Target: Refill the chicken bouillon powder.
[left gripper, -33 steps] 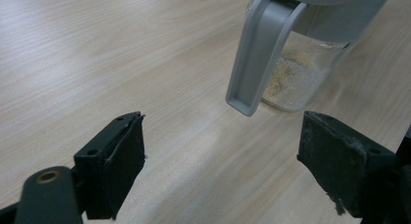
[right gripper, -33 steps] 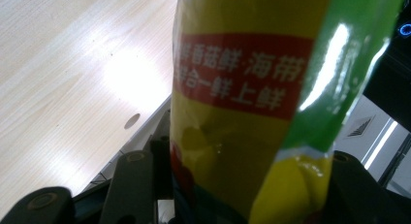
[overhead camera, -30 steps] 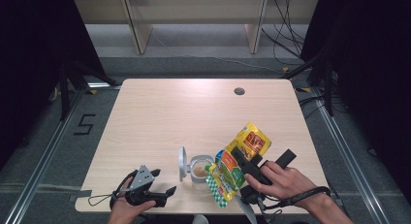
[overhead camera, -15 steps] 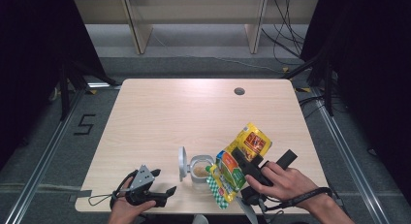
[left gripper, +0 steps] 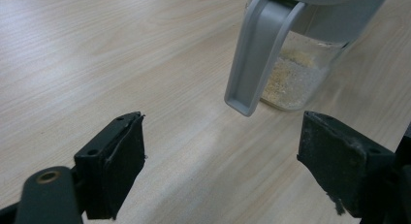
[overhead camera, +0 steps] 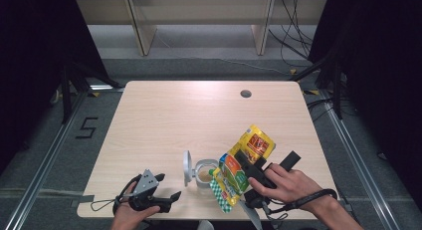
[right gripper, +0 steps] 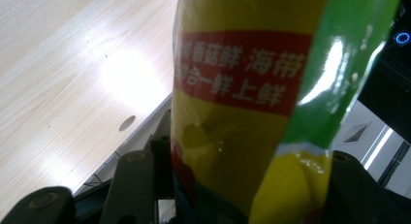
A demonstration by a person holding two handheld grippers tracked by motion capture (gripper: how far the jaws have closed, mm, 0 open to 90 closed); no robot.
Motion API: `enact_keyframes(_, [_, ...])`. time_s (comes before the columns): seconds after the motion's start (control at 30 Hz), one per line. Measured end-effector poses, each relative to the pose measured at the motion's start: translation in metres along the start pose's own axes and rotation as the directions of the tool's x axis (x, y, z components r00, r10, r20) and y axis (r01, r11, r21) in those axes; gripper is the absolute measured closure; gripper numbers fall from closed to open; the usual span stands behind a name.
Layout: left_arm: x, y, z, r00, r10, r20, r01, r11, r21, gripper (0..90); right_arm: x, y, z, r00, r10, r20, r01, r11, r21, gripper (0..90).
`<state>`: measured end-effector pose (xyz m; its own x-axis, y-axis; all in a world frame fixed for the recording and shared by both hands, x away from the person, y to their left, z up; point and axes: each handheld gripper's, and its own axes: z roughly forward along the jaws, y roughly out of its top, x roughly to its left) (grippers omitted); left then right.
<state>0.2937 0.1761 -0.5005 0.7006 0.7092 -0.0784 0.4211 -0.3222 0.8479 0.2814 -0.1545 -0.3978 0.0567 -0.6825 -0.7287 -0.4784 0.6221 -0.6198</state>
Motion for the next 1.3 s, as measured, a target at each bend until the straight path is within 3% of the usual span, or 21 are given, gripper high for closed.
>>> enact_keyframes(0.03, [0.0009, 0.0004, -0.0002, 0.9998, 0.017, -0.001, -0.017, 0.9998, -0.002, 16.3, -0.0003, -0.0001, 0.0003, 1.0, -0.002, 0.0, 0.002, 1.0, 0.0, 53.5])
enact_keyframes(0.2, [0.0011, 0.0005, -0.0001, 0.9998, 0.02, -0.001, -0.02, 0.9998, -0.002, 16.3, -0.0004, -0.0006, 0.0008, 1.0, -0.003, -0.001, 0.003, 1.0, -0.002, 53.5])
enact_keyframes(0.23, [0.0, 0.0, 0.0, 1.0, 0.0, -0.001, 0.0, 1.0, 0.0, 16.4, -0.0004, -0.0006, 0.0006, 1.0, -0.003, -0.001, 0.003, 1.0, -0.002, 53.6])
enact_keyframes(0.37, [0.0, -0.0001, 0.0, 1.0, 0.0, 0.0, 0.0, 1.0, 0.001, 16.4, 0.0001, -0.0009, 0.0005, 1.0, -0.001, -0.003, 0.001, 1.0, -0.002, 53.6])
enact_keyframes(0.4, [0.0, 0.0, 0.0, 1.0, 0.001, -0.001, -0.001, 1.0, 0.001, 16.3, -0.0017, -0.0008, 0.0014, 0.9996, -0.029, 0.002, 0.029, 0.999, -0.017, 53.6])
enact_keyframes(0.5, [0.0, 0.0, 0.0, 1.0, 0.003, 0.0, -0.003, 1.0, 0.001, 16.3, -0.0014, -0.0011, 0.0013, 0.9997, -0.023, -0.002, 0.023, 1.0, -0.015, 53.6])
enact_keyframes(0.57, [0.0008, 0.0004, 0.0, 0.9997, 0.024, 0.002, -0.024, 0.9997, 0.002, 16.3, -0.0006, -0.0015, 0.001, 0.9999, -0.008, -0.01, 0.007, 1.0, -0.005, 53.6])
enact_keyframes(0.93, [-0.0001, 0.0003, -0.0001, 1.0, 0.007, -0.002, -0.007, 1.0, 0.001, 16.3, -0.0025, -0.0014, 0.002, 0.9998, -0.02, -0.002, 0.02, 1.0, -0.005, 53.7])
enact_keyframes(1.0, [0.0012, 0.0011, -0.0008, 0.9994, 0.034, 0.0, -0.034, 0.9994, 0.003, 16.3, -0.0026, -0.0008, 0.0021, 0.9999, -0.015, -0.005, 0.015, 1.0, -0.007, 53.7])
enact_keyframes(1.07, [0.0011, 0.0012, -0.0007, 0.9996, 0.027, 0.002, -0.027, 0.9996, -0.004, 16.0, -0.0033, -0.0004, 0.0028, 0.9997, -0.022, -0.003, 0.022, 1.0, -0.01, 53.7])
enact_keyframes(1.1, [0.0001, 0.0006, -0.0005, 1.0, 0.003, 0.0, -0.003, 1.0, -0.003, 15.9, -0.003, -0.0005, 0.0028, 0.9999, -0.013, -0.005, 0.013, 1.0, -0.005, 53.7])
enact_keyframes(1.17, [0.0009, 0.0008, -0.0009, 0.9999, 0.017, 0.001, -0.017, 0.9998, -0.012, 15.7, -0.0045, -0.0006, 0.0035, 0.9997, -0.026, -0.004, 0.026, 1.0, -0.006, 53.7])
enact_keyframes(1.23, [-0.0001, 0.0011, -0.0018, 1.0, -0.001, 0.004, 0.001, 0.9999, -0.011, 15.7, -0.0055, -0.0009, 0.0035, 0.9996, -0.028, -0.004, 0.028, 1.0, -0.007, 53.8])
enact_keyframes(1.3, [0.001, 0.0018, -0.0018, 0.9998, 0.021, 0.005, -0.021, 0.9996, -0.02, 15.7, -0.0066, -0.0012, 0.0036, 0.9992, -0.04, -0.003, 0.04, 0.999, -0.013, 53.8])
